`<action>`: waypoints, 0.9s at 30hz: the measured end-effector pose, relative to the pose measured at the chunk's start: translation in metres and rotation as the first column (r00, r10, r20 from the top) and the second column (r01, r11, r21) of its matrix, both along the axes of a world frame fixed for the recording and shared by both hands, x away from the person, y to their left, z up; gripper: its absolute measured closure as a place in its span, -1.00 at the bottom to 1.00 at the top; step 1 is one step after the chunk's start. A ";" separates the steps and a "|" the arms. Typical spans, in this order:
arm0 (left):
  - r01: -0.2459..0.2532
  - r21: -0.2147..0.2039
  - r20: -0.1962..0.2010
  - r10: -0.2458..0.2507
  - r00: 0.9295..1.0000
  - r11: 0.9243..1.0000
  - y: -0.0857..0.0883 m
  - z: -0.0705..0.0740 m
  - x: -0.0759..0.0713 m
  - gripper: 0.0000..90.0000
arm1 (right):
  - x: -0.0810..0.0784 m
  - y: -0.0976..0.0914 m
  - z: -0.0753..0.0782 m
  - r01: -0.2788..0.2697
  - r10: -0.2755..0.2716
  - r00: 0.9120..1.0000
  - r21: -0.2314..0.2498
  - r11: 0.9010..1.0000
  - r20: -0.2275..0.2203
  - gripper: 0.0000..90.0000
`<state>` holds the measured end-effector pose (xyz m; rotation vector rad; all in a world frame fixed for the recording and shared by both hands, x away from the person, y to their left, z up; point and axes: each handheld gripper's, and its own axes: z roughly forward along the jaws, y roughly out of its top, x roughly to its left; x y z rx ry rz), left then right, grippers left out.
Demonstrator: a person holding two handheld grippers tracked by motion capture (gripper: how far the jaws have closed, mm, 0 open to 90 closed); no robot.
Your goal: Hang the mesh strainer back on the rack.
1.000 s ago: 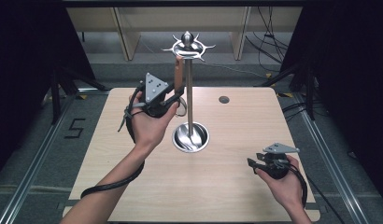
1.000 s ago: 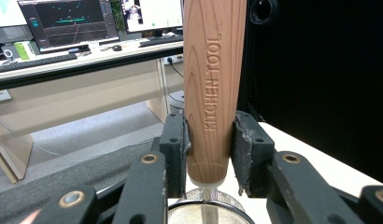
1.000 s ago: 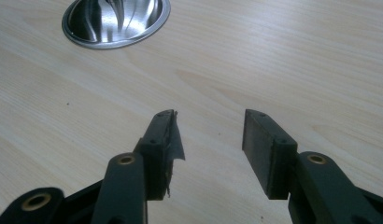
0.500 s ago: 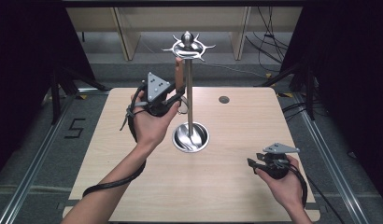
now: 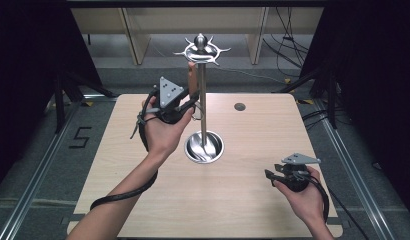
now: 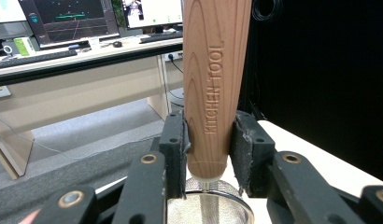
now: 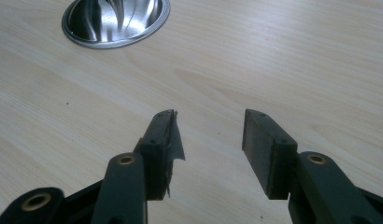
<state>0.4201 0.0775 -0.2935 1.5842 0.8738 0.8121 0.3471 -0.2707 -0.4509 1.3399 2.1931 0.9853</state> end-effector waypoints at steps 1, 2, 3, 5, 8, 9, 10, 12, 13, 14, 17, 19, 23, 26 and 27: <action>0.000 0.002 0.000 0.000 1.000 1.000 0.000 0.000 0.000 0.48 | 0.000 0.000 0.000 0.000 0.000 1.000 0.000 1.000 0.001 0.22; 0.000 0.002 0.000 0.000 1.000 1.000 0.000 0.000 0.000 0.48 | 0.000 0.000 0.000 0.000 0.000 1.000 0.000 1.000 0.001 0.22; 0.000 0.005 0.000 0.000 1.000 1.000 0.000 0.000 0.000 0.48 | 0.000 0.000 0.000 -0.001 0.001 1.000 -0.002 1.000 0.001 0.22; 0.002 0.004 -0.001 -0.002 1.000 1.000 -0.001 0.000 0.000 0.48 | 0.000 0.000 0.000 0.000 0.000 1.000 -0.001 1.000 0.000 0.22; 0.005 0.004 -0.003 -0.005 1.000 1.000 0.000 0.000 0.000 0.47 | 0.000 0.000 0.000 0.000 0.000 1.000 0.000 1.000 0.001 0.22; 0.006 0.002 -0.003 -0.006 1.000 1.000 0.000 0.000 0.000 0.47 | 0.000 0.000 0.000 0.000 0.000 1.000 -0.002 1.000 0.001 0.22; 0.008 -0.001 -0.005 -0.008 1.000 1.000 0.000 0.000 0.000 0.46 | -0.001 0.000 0.001 0.005 -0.005 1.000 0.004 1.000 -0.011 0.22; 0.008 -0.003 -0.006 -0.008 1.000 1.000 0.000 0.001 0.000 0.46 | 0.000 0.000 0.000 -0.001 0.001 1.000 -0.002 1.000 0.002 0.22; 0.011 -0.002 -0.007 -0.011 1.000 1.000 0.001 0.001 -0.001 0.45 | 0.000 0.000 0.000 -0.001 0.001 1.000 -0.002 1.000 0.001 0.22; 0.011 -0.002 -0.007 -0.011 1.000 1.000 0.001 0.001 -0.001 0.44 | 0.000 0.000 0.000 -0.001 0.001 1.000 -0.002 1.000 0.002 0.22; 0.022 -0.010 -0.014 -0.022 1.000 1.000 0.003 0.003 -0.001 0.40 | 0.000 0.000 0.000 0.003 -0.003 1.000 0.000 1.000 -0.007 0.21; 0.025 -0.010 -0.016 -0.025 1.000 1.000 0.004 0.003 -0.001 0.39 | 0.000 0.000 0.000 0.001 -0.001 1.000 0.001 1.000 -0.001 0.21; 0.045 -0.020 -0.030 -0.046 0.998 0.999 0.006 0.005 -0.003 0.30 | 0.000 0.000 0.000 0.001 -0.001 1.000 -0.001 1.000 0.001 0.22; 0.056 -0.015 -0.041 -0.057 0.998 0.998 0.009 0.008 -0.006 0.20 | 0.000 0.000 0.000 0.002 -0.002 1.000 0.001 1.000 -0.005 0.21; 0.056 -0.015 -0.041 -0.057 0.998 0.998 0.009 0.008 -0.006 0.18 | 0.000 0.000 0.000 0.002 -0.002 1.000 0.001 1.000 -0.005 0.21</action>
